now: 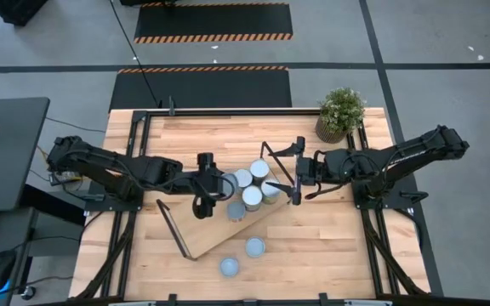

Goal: Pick and place cans onto a shelf
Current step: Put the canned peas on the shelf

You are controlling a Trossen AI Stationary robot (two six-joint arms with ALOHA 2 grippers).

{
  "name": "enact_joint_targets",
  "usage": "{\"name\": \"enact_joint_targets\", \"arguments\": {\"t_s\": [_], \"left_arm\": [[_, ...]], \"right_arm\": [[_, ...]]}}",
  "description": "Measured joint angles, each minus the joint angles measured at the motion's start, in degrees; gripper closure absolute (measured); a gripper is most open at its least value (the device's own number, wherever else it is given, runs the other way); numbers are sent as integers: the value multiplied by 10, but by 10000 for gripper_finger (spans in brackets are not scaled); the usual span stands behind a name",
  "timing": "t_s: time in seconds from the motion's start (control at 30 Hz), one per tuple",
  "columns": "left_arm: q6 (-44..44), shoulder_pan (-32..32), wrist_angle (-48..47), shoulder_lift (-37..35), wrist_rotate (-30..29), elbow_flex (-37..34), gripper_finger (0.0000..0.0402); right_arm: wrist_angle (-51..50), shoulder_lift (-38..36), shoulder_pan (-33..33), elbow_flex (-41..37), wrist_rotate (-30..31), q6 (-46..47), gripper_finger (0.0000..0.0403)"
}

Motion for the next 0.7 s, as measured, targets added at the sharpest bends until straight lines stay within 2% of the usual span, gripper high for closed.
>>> {"name": "enact_joint_targets", "arguments": {"t_s": [0.17,0.33,0.43,0.57,0.7], "left_arm": [[10,2,82,-38,9,-112,111],[26,10,138,-118,31,-189,111],[26,32,180,-172,76,-242,111],[24,65,238,-232,168,-324,111],[27,110,323,-270,183,-396,111]], "right_arm": [[-2,0,14,0,1,1,21],[-7,0,14,0,2,3,21],[-6,0,12,0,3,4,21],[-6,0,13,0,3,4,21],[-3,0,12,0,3,3,21]]}}
